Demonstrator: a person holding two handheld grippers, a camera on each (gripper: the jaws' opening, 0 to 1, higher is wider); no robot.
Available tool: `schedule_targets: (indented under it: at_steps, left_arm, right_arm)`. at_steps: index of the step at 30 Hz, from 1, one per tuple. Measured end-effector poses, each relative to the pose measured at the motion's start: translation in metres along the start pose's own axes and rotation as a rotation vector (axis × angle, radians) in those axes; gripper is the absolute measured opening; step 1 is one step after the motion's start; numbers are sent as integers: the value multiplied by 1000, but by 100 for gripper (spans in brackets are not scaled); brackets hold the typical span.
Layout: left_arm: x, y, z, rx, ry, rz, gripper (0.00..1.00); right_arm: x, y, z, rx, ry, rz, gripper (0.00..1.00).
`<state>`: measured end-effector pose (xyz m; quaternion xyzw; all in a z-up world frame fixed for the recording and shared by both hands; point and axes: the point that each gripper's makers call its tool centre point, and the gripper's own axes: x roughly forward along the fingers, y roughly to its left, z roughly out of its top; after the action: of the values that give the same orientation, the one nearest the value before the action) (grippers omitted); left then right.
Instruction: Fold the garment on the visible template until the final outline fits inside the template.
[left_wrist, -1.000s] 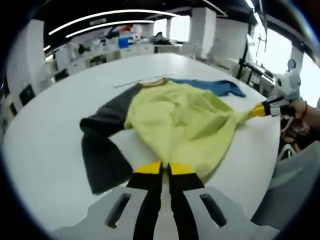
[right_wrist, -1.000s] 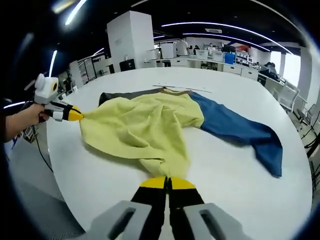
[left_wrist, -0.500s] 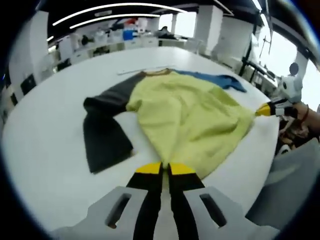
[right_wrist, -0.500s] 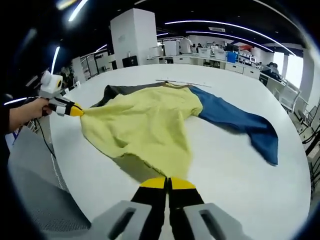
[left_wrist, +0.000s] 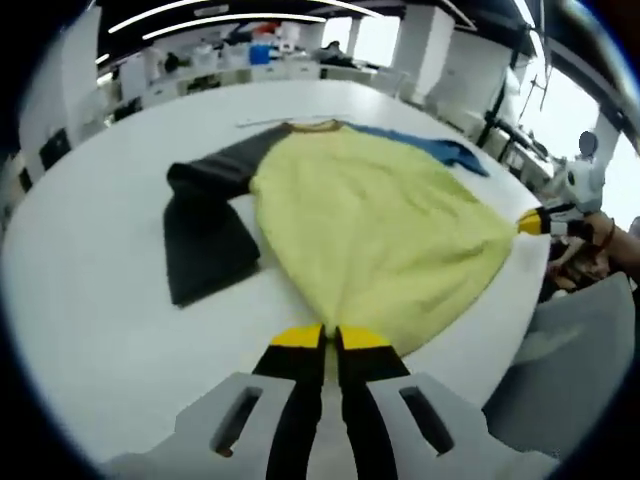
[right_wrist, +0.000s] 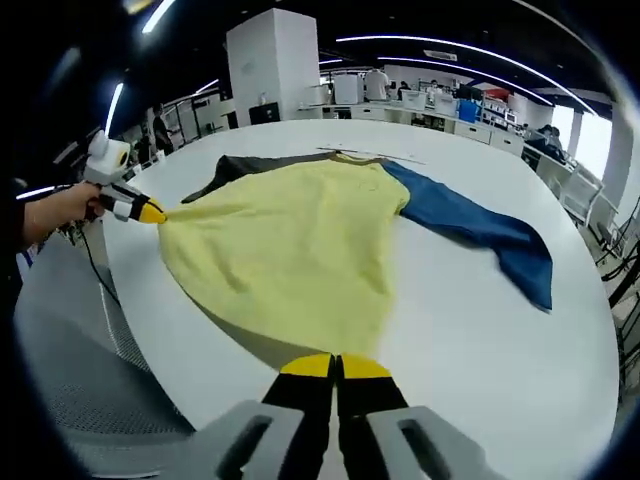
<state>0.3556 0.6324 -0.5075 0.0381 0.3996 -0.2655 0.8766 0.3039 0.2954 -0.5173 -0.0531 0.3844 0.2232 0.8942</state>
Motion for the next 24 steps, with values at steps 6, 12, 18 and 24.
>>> schedule_targets:
  at_steps: [6,12,18,24]
  left_arm:
    - [1,-2,-7,-10,14,2,1]
    - [-1,-3,-12,1,21,3,0]
    - [-5,-4,-20,31,27,-5,6]
    - [-10,-7,-28,72,39,-31,20]
  right_arm:
    - [1,0,-5,9,6,-8,0]
    - [0,0,-11,4,16,-10,0]
    - [0,3,-17,96,32,-1,3]
    - [-11,-1,-16,208,8,-2,10]
